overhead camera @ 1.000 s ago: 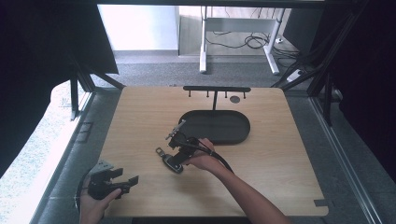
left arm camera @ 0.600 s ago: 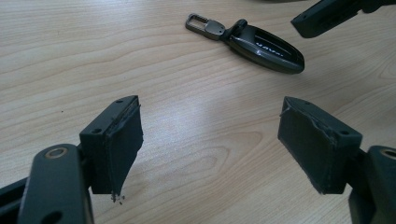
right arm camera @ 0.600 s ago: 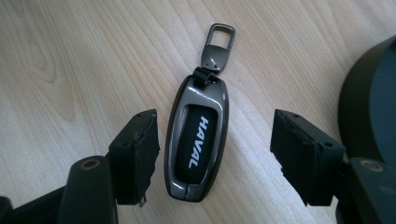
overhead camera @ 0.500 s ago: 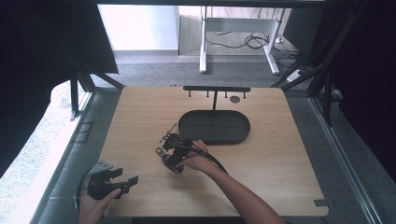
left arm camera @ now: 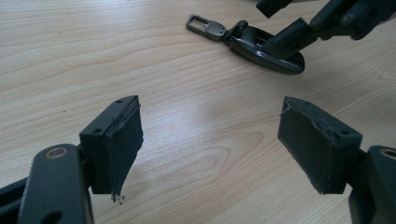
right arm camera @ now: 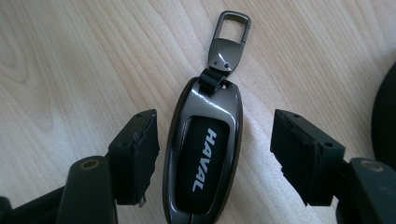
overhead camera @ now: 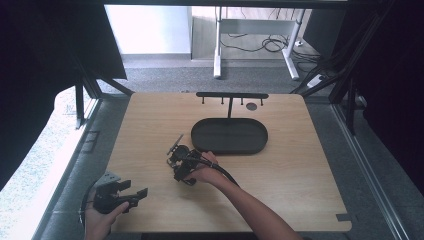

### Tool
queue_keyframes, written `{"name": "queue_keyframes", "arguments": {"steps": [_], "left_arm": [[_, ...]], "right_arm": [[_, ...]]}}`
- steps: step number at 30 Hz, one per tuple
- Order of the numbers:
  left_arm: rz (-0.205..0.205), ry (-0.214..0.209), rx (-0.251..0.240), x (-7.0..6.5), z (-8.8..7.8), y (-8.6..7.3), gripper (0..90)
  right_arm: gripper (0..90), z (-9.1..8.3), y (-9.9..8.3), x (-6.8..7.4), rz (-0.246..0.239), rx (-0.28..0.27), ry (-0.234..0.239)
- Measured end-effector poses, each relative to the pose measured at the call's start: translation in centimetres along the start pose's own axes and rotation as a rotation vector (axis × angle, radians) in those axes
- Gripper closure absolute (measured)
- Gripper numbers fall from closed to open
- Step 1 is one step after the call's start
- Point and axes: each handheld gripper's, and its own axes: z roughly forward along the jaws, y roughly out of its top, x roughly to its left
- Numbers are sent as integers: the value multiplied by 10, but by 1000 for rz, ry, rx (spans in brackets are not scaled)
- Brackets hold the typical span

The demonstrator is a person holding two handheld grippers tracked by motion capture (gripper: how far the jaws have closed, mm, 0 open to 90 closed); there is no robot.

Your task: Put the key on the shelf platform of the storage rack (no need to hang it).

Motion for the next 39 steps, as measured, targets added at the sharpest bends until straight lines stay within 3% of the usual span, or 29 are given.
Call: {"name": "queue_keyframes", "arguments": {"steps": [19, 24, 35, 39], "left_arm": [[-2, 1, -1, 0, -1, 0, 222], [2, 2, 0, 1, 0, 0, 222], [3, 1, 1, 0, 0, 0, 222], [-1, 3, -1, 1, -1, 0, 222]], "right_arm": [[414, 21, 6, 2, 7, 51, -6], [470, 21, 7, 3, 11, 49, 5], [490, 21, 9, -2, 13, 68, 30], [492, 18, 8, -6, 18, 47, 53]]}}
